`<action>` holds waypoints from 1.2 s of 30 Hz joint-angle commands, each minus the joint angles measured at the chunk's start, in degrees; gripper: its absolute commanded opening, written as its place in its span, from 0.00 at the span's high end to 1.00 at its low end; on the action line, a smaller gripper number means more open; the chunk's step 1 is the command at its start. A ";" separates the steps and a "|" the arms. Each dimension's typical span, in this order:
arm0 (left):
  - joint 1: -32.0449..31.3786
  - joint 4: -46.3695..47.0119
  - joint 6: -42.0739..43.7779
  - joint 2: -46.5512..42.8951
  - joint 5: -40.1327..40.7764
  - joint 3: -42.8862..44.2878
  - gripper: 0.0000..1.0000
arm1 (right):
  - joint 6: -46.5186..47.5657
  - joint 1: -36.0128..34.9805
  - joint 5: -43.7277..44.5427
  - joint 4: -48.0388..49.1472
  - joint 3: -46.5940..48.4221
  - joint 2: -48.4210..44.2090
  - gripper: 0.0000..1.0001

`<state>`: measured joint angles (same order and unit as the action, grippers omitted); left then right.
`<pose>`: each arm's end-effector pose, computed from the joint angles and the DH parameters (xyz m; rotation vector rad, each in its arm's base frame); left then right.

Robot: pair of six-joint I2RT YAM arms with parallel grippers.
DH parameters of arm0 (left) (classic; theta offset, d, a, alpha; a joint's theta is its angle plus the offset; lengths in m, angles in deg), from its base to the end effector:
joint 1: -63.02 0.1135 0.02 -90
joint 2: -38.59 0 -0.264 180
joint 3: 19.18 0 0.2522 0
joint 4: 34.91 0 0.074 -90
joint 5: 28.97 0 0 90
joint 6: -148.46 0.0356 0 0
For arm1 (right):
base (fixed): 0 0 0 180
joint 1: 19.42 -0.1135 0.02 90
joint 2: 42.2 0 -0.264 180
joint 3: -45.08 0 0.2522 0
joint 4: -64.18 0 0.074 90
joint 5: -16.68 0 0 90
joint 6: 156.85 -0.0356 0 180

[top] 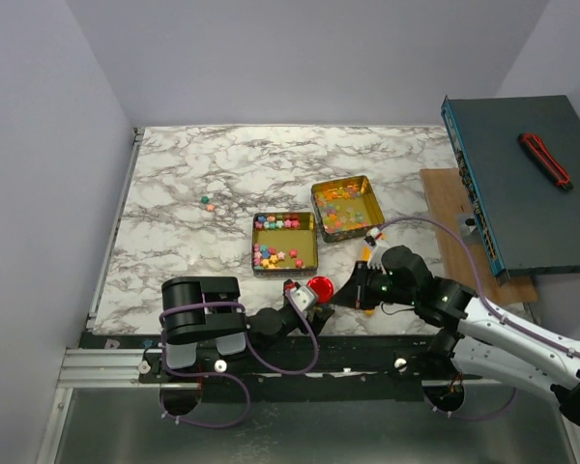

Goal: Pack the candies
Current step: Screw the bottle lid onto the packing bottle.

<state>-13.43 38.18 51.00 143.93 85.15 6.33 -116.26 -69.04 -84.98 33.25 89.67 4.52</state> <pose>0.0704 -0.2300 0.1074 0.6980 1.5869 -0.7414 0.1126 0.1435 0.2369 -0.1369 2.3932 1.1458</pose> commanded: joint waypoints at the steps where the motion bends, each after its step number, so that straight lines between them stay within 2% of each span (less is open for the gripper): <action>1: 0.30 0.32 -3.72 1.54 1.94 1.08 0.49 | -4.34 -4.73 -3.05 -4.62 -3.17 -0.92 0.96; 6: 0.30 0.26 -4.15 1.73 1.27 0.84 0.49 | -4.73 -7.97 0.10 -6.79 -0.13 -1.77 0.94; 13: 0.24 0.49 -5.34 1.85 0.18 -0.29 0.49 | -1.01 -7.95 8.13 -12.40 8.95 -1.57 0.74; 17: 0.32 0.65 -5.46 1.77 -0.18 -0.84 0.49 | 1.50 -7.94 12.22 -13.35 12.61 0.26 0.67; 27: 0.20 1.25 -5.81 1.17 -2.09 -2.05 0.51 | 5.52 -7.95 23.74 -11.34 16.30 5.48 0.66; 36: 0.20 1.67 -6.66 0.77 -3.61 -3.30 0.53 | 9.82 -7.73 25.45 -6.78 17.78 13.30 0.66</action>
<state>-13.21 38.57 47.32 143.58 84.42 5.41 -109.53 -76.74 -62.88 23.87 105.41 15.34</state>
